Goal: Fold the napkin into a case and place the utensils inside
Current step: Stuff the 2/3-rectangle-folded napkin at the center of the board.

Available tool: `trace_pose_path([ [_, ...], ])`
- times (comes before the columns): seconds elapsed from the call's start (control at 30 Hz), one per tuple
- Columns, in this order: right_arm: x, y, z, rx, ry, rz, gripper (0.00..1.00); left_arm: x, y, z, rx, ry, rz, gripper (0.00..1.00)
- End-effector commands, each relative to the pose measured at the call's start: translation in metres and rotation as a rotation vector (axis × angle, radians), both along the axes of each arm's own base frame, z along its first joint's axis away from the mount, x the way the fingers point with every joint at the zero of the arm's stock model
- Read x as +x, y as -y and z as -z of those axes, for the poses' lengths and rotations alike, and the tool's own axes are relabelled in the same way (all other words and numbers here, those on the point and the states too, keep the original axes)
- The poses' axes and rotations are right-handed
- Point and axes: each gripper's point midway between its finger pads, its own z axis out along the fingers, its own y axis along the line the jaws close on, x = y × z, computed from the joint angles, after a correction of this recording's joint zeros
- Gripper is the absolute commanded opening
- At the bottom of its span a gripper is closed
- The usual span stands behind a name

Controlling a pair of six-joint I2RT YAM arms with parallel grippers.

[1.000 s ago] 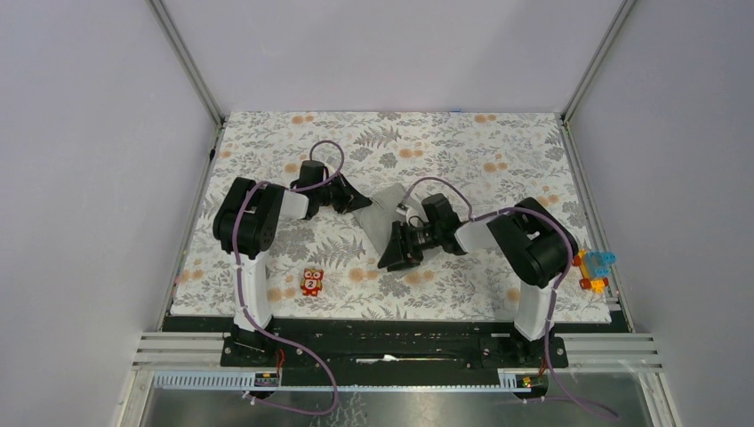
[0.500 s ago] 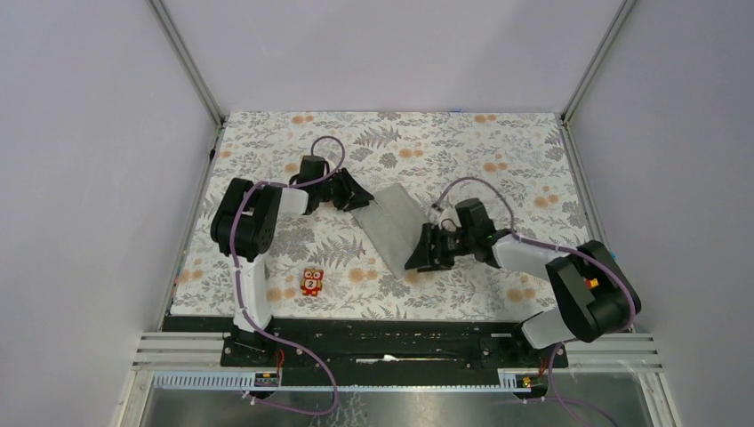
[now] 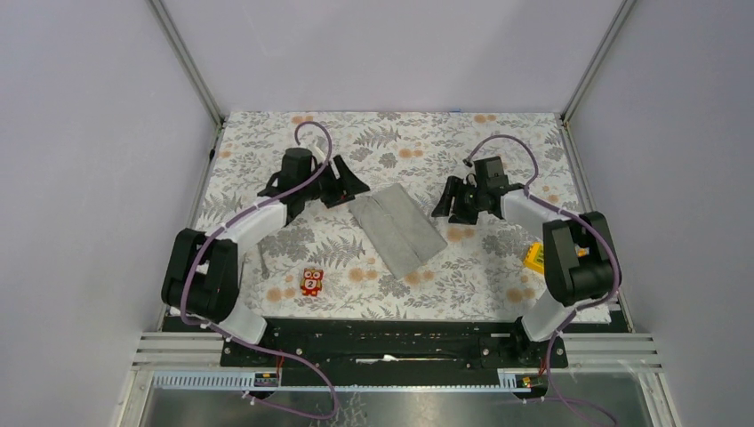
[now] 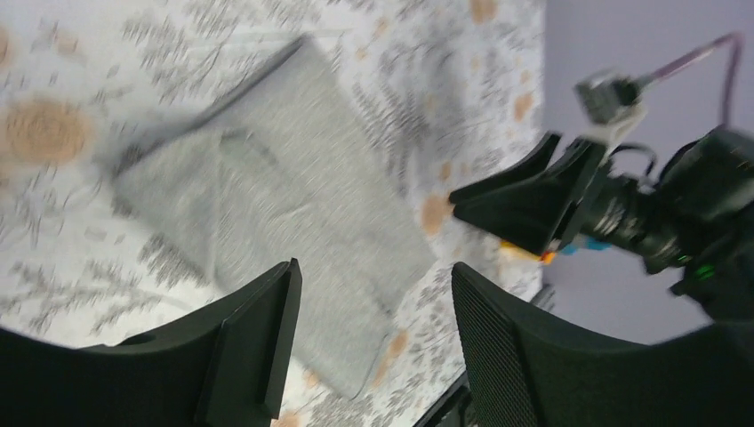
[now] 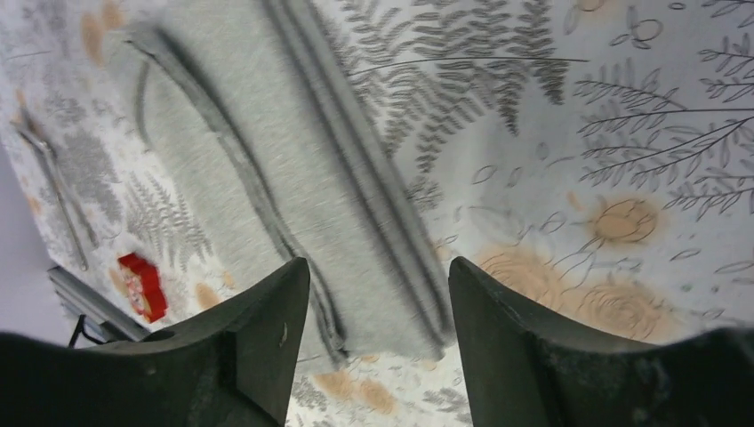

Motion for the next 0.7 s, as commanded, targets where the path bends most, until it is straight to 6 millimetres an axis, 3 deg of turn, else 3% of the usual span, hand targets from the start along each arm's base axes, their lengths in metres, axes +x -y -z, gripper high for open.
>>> trace_pose_path([
  [0.0, 0.002, 0.001, 0.022, -0.011, -0.045, -0.056, 0.62, -0.039, -0.015, 0.081, 0.208, -0.161, -0.024, 0.65],
  [0.17, -0.011, -0.006, 0.035, 0.041, -0.077, -0.080, 0.57, -0.045, -0.019, 0.115, 0.288, -0.170, -0.047, 0.60],
  [0.37, -0.036, -0.008, 0.055, 0.080, -0.160, -0.065, 0.51, -0.032, -0.011, 0.140, 0.267, -0.173, -0.037, 0.58],
  [0.5, -0.054, -0.011, 0.062, 0.136, -0.192, -0.041, 0.41, -0.017, -0.009, 0.144, 0.260, -0.178, -0.036, 0.56],
  [0.57, -0.069, -0.015, 0.068, 0.189, -0.229, -0.010, 0.31, -0.002, -0.009, 0.140, 0.265, -0.158, -0.037, 0.56],
  [0.67, -0.086, -0.023, 0.068, 0.269, -0.254, 0.051, 0.30, 0.017, -0.004, 0.140, 0.294, -0.149, -0.001, 0.56],
])
